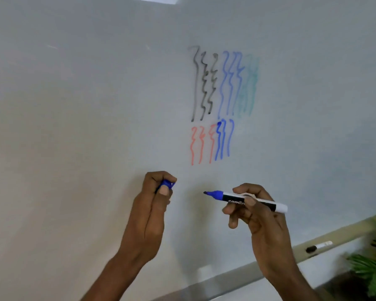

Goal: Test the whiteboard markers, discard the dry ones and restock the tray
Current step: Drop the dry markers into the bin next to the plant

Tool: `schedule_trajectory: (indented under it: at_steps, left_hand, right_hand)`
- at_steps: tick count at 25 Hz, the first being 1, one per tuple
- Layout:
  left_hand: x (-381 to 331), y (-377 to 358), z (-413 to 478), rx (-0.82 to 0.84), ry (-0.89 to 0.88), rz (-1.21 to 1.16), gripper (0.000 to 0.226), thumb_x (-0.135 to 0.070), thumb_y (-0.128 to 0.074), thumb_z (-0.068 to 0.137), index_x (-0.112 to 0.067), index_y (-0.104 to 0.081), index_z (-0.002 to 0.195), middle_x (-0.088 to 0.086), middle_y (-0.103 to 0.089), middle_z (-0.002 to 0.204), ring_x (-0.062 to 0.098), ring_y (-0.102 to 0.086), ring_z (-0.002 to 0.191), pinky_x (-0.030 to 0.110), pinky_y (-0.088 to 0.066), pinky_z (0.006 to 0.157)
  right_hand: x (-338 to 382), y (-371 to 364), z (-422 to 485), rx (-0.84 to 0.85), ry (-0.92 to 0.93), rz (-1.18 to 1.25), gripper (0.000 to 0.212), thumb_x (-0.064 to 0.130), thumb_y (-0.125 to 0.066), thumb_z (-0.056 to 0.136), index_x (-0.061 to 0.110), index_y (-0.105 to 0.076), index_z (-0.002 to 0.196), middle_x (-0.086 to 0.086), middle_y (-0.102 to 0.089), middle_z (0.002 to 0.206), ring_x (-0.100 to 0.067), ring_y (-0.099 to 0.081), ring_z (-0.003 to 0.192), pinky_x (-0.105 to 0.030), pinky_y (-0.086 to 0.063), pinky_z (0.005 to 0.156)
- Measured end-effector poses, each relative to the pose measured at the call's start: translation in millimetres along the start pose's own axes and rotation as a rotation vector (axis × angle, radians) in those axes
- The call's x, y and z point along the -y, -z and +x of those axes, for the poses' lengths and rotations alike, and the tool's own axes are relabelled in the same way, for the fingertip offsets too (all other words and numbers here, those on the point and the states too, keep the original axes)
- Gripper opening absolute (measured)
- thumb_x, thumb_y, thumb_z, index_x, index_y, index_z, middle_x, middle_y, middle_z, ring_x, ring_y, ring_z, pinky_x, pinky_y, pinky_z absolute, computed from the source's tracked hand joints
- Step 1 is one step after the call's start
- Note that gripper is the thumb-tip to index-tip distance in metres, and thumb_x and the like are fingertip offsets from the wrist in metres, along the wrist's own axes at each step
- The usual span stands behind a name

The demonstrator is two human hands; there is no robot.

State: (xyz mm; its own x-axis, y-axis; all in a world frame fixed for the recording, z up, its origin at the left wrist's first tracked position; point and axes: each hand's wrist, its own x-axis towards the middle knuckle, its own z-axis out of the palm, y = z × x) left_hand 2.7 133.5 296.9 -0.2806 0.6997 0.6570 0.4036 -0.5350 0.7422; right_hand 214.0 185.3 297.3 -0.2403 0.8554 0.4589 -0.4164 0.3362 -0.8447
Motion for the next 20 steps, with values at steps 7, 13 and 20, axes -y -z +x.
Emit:
schedule_trajectory:
  at_steps: [7, 13, 20]
  left_hand:
    - [4, 6, -49, 0.11, 0.13, -0.137, 0.017, -0.034, -0.06, 0.1, -0.025, -0.055, 0.114, 0.003, -0.076, 0.103, 0.026, -0.072, 0.086, 0.033, -0.056, 0.082]
    - [2, 16, -62, 0.123, 0.114, -0.035, 0.016, -0.026, -0.063, 0.096, -0.034, -0.066, 0.109, -0.006, -0.074, 0.099, 0.023, -0.071, 0.089, 0.017, -0.051, 0.08]
    - [5, 33, -72, 0.164, 0.198, 0.003, 0.013, -0.023, -0.067, 0.092, -0.02, -0.074, 0.102, -0.009, -0.072, 0.094, 0.01, -0.065, 0.083, 0.009, -0.045, 0.074]
  right_hand:
    - [-3, -17, -23, 0.048, -0.022, -0.115, 0.019, 0.034, -0.067, 0.09, 0.015, -0.061, 0.091, -0.021, -0.074, 0.079, -0.028, -0.063, 0.059, -0.03, -0.055, 0.064]
    - [-3, -21, -38, 0.08, -0.079, -0.21, 0.011, 0.024, -0.074, 0.087, 0.015, -0.068, 0.09, -0.018, -0.074, 0.078, -0.026, -0.065, 0.06, -0.027, -0.057, 0.069]
    - [4, -12, -44, 0.237, -0.204, -0.512, 0.012, 0.028, -0.077, 0.079, 0.032, -0.079, 0.091, 0.002, -0.076, 0.083, -0.012, -0.071, 0.077, -0.021, -0.055, 0.073]
